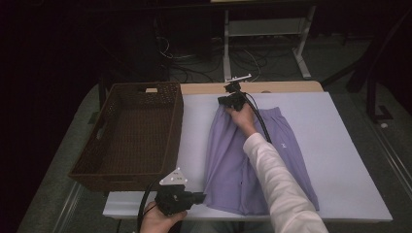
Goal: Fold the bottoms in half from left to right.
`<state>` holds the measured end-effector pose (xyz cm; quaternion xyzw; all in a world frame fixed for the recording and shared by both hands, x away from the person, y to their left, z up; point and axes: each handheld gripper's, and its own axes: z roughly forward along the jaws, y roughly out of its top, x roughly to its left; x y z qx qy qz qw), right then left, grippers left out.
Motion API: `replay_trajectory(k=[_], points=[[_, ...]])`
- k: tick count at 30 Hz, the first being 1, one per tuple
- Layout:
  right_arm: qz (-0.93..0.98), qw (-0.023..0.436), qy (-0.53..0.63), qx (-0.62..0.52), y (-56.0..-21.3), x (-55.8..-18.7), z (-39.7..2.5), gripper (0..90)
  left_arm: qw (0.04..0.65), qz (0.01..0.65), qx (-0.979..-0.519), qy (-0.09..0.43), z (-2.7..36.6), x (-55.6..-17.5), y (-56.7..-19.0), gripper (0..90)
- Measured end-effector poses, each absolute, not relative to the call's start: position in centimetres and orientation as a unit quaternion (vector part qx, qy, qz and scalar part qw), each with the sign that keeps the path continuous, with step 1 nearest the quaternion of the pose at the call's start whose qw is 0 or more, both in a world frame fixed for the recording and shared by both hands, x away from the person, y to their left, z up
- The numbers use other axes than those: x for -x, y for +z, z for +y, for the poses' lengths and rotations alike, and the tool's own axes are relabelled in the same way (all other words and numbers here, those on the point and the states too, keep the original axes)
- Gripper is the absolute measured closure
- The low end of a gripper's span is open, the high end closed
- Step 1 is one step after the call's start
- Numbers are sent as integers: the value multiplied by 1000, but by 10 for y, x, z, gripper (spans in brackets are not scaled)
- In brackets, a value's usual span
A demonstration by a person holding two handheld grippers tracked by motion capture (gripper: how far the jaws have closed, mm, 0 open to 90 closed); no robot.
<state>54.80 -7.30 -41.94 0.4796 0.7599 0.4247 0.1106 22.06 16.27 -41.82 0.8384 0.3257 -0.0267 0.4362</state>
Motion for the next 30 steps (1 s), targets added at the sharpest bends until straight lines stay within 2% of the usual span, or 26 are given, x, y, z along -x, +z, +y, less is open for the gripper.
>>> replay_trajectory(k=[14,30], points=[[740,98,456,-485,-381,-542,-112,849,481,275,-831,-43,137,-218,-397,891],[728,111,465,-492,-354,-537,-149,850,525,201,-825,-57,106,-227,-363,890]])
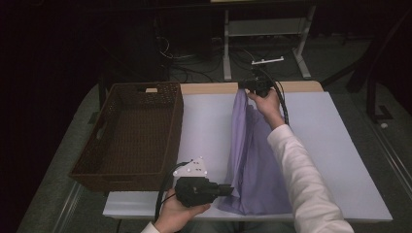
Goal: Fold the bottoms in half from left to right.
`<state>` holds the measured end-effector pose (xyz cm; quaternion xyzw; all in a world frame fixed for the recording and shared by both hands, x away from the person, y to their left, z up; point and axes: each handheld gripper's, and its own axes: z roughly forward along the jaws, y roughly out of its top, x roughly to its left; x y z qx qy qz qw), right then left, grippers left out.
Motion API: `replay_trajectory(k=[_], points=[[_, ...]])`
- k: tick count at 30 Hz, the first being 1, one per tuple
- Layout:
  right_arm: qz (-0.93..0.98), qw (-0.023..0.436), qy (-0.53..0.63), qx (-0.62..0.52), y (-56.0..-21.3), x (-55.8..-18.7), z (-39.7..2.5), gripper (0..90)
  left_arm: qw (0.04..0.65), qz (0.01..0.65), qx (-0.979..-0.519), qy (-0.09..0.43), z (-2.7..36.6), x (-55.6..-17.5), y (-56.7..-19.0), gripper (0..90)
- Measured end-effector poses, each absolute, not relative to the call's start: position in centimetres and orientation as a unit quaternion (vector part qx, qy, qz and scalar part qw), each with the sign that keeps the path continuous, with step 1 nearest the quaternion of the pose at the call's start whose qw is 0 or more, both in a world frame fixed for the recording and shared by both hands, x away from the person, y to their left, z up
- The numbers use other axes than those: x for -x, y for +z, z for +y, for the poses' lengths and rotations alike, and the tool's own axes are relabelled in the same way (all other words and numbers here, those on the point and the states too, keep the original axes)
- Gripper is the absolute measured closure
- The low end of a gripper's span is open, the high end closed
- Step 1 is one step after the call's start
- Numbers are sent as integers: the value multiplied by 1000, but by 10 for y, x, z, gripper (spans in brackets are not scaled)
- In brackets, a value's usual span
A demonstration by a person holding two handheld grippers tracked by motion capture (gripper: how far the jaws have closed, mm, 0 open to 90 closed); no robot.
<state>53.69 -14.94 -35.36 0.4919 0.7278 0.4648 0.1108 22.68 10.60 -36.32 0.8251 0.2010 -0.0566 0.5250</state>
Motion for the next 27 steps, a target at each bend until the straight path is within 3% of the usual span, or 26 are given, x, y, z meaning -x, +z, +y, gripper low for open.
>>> replay_trajectory(k=[9,27], points=[[715,111,475,-501,-344,-535,-170,849,537,154,-827,-56,81,-233,-343,890],[715,103,463,-514,-349,-532,-214,849,534,94,-837,-76,19,-242,-339,889]])
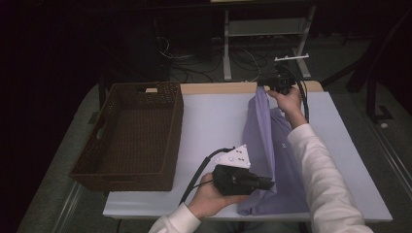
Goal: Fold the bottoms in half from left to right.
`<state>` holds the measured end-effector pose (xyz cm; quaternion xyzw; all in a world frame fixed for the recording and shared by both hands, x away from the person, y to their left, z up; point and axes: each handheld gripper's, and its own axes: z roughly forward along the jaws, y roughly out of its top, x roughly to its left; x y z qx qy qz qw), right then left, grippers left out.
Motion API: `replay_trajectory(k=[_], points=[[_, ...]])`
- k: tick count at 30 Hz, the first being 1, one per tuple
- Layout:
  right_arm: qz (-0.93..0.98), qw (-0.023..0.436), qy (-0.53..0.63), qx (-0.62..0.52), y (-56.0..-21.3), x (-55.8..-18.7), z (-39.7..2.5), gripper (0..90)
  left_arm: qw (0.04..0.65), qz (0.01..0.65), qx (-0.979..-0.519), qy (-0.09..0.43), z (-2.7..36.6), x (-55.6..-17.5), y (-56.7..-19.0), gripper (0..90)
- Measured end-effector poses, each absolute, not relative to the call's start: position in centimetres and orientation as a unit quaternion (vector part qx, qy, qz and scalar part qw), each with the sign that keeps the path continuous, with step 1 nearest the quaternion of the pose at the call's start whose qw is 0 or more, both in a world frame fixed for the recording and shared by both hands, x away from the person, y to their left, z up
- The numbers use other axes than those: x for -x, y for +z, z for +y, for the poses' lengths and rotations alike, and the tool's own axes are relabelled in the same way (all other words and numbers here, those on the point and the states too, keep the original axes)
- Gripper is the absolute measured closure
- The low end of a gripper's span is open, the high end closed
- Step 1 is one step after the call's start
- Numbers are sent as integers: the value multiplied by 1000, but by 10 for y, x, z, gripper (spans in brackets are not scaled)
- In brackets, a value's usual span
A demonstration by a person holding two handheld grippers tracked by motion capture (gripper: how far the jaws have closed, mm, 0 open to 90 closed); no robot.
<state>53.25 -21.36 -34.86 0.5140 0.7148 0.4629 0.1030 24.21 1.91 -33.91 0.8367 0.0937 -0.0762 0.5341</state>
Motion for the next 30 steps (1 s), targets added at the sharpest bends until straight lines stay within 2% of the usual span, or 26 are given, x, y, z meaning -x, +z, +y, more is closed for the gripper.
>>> replay_trajectory(k=[19,30], points=[[715,91,452,-525,-390,-525,-260,849,509,73,-849,-121,-64,-246,-398,887],[721,108,435,-528,-404,-526,-275,847,506,82,-847,-140,-96,-253,-432,887]])
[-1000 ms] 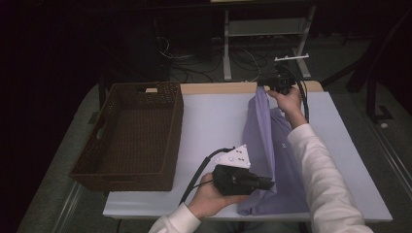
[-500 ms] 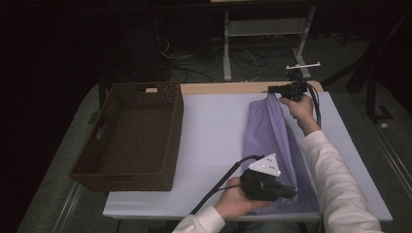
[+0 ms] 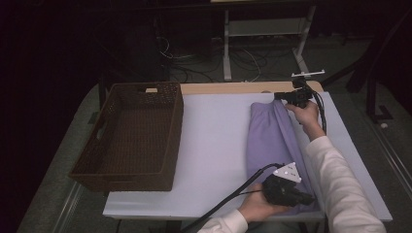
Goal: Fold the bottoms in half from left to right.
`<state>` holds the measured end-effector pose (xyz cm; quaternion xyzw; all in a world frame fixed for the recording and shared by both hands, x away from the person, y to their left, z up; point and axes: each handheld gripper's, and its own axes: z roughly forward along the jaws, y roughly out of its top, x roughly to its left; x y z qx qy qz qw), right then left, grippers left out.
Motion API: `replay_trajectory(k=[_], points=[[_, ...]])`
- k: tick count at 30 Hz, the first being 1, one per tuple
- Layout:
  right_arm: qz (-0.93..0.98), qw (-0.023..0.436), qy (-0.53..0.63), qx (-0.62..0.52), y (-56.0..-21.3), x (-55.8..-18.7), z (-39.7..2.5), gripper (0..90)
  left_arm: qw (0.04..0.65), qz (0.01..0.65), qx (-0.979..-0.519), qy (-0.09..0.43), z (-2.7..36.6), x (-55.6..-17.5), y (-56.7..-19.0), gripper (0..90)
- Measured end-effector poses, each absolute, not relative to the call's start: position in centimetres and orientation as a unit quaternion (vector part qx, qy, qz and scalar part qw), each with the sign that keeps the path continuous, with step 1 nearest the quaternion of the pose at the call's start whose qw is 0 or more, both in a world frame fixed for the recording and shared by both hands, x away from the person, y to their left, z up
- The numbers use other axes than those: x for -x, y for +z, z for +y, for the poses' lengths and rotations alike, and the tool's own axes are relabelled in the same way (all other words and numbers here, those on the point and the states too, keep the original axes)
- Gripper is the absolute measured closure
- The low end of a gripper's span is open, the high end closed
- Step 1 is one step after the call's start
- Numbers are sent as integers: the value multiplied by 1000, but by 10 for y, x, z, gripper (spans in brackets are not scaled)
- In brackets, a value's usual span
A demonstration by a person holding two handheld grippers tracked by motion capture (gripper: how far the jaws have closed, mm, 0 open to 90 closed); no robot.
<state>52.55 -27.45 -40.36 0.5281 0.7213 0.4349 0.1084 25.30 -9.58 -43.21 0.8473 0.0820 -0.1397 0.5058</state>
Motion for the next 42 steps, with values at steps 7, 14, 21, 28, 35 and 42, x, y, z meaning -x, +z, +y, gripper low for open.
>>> replay_trajectory(k=[7,14,21,28,35,42], points=[[722,110,433,-528,-418,-530,-277,846,502,94,-847,-145,-100,-258,-442,884],[727,115,429,-524,-425,-531,-278,829,500,94,-849,-142,-100,-261,-444,876],[735,122,414,-522,-418,-527,-277,721,489,102,-856,-135,-102,-261,-446,776],[729,131,407,-535,-405,-521,-279,532,496,119,-851,-129,-94,-264,-441,629],[714,127,433,-535,-390,-503,-285,392,509,137,-839,-136,-80,-271,-431,530],[722,127,452,-508,-379,-480,-287,324,519,146,-832,-129,-67,-278,-421,461]])
